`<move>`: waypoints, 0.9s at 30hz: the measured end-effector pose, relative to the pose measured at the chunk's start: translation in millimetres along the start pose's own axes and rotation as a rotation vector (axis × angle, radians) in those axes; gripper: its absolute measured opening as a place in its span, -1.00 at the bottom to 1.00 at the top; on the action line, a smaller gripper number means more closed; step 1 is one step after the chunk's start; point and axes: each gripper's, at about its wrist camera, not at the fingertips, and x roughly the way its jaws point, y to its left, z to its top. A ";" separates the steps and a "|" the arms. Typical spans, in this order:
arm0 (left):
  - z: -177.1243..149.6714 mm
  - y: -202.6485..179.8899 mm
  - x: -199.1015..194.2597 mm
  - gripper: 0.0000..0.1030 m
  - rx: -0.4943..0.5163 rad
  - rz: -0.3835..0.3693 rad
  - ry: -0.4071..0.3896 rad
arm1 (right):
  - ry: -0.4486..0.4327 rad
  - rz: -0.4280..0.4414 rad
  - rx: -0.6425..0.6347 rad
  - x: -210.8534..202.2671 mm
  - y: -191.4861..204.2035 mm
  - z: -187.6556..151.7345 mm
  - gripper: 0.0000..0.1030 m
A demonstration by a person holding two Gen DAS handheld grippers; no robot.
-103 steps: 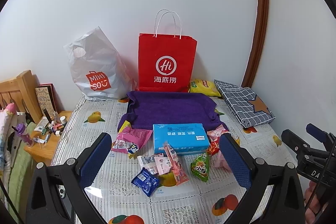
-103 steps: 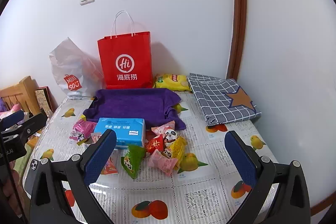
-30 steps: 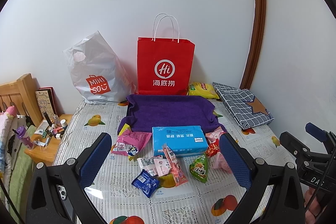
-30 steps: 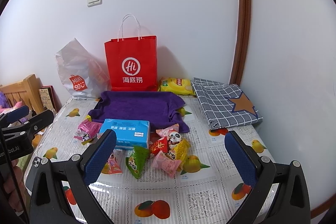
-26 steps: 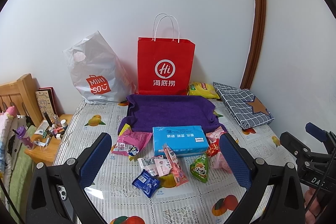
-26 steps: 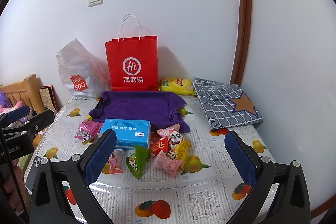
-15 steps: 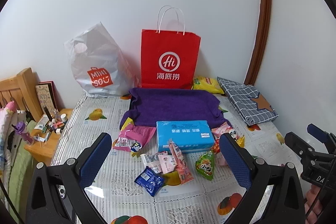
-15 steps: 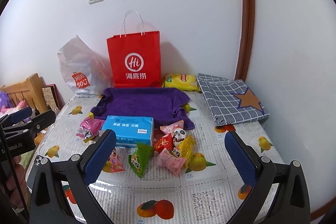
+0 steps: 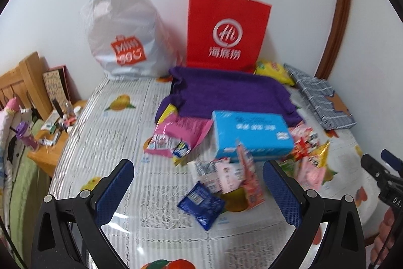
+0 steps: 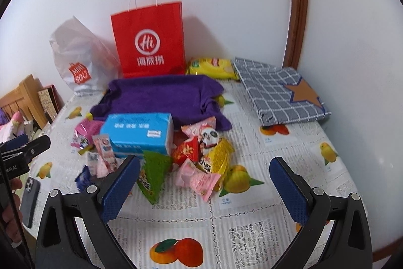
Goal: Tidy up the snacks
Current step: 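Reach the left tool to the blue snack packet while the right tool reaches the yellow triangular packet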
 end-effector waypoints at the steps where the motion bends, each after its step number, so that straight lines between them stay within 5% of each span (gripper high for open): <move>1: -3.5 3.7 8.3 0.99 0.000 0.005 0.018 | 0.011 -0.002 0.000 6.0 0.4 -1.4 0.98; 20: -67.8 -3.0 70.0 0.98 0.223 -0.051 0.152 | 0.139 -0.009 -0.026 80.4 13.2 -21.3 0.98; 27: -70.4 -9.1 91.0 0.77 0.248 -0.074 0.184 | 0.143 -0.023 0.004 88.9 -3.7 -24.9 0.97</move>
